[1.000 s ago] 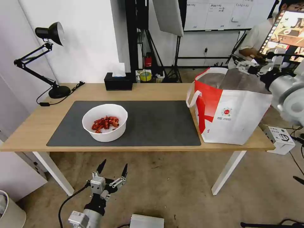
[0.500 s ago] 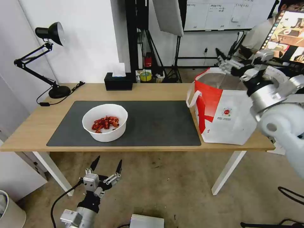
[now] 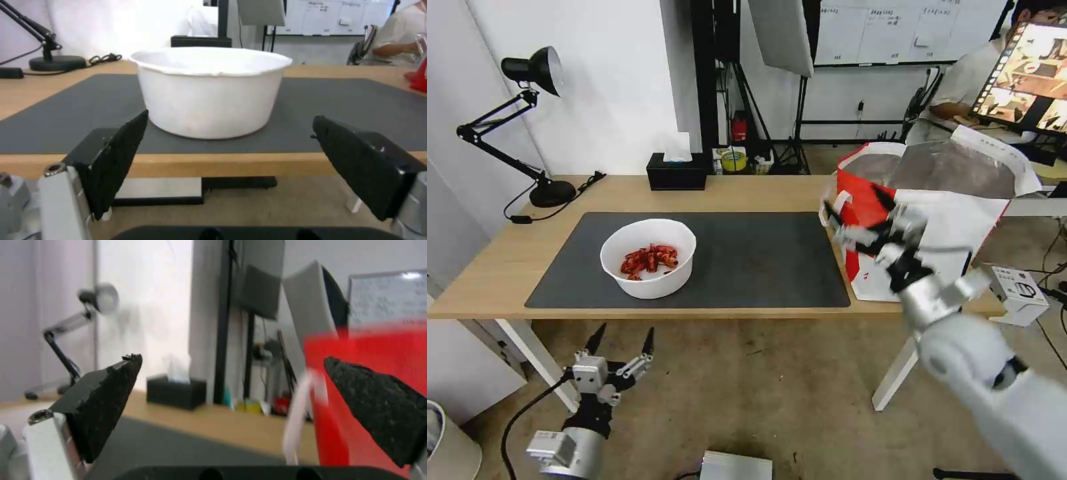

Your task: Pick up the trash from the table and place it into the takeout bag.

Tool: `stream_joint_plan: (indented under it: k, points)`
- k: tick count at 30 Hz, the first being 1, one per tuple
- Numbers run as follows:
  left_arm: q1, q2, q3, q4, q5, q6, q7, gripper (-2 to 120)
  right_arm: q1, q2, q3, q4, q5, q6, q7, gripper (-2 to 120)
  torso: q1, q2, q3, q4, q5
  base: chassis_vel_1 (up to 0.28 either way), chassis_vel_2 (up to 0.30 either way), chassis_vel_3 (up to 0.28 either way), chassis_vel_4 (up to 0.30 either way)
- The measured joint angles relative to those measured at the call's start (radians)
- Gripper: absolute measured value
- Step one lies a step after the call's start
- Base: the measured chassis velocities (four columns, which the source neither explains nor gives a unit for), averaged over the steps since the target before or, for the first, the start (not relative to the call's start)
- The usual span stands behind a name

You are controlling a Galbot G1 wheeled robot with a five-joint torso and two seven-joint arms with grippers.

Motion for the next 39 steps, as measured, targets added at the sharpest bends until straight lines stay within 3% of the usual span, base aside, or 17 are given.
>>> stream_joint_plan:
  k: [10,19,30,39]
  points:
    - [-0.009,0.008,-0.016,-0.002,-0.022,0.002,0.000,100,-0.165,0.196,0.039,-0.063,-0.194,0.041,0.043,100,0.000,0.000,0.000,0.0004,0.0001,0.000,0.000,0.000,0.000]
    - [-0.047,0.085,0.001,0.006,-0.062,0.025,0.000,100,-0.356,0.357,0.117,-0.030,-0.329,0.052,0.057,100,0.000,0.000,0.000,0.0000,-0.0001,0.000,0.000,0.000,0.000]
    - [-0.087,0.152,0.031,0.022,-0.085,0.037,-0.004,100,-0.465,0.447,0.134,0.024,-0.424,0.032,0.055,100,0.000,0.000,0.000,0.0000,0.0000,0.000,0.000,0.000,0.000]
    - [-0.100,0.160,0.044,0.024,-0.086,0.041,-0.005,100,-0.485,0.469,0.125,0.037,-0.453,0.030,0.048,100,0.000,0.000,0.000,0.0001,0.0001,0.000,0.000,0.000,0.000]
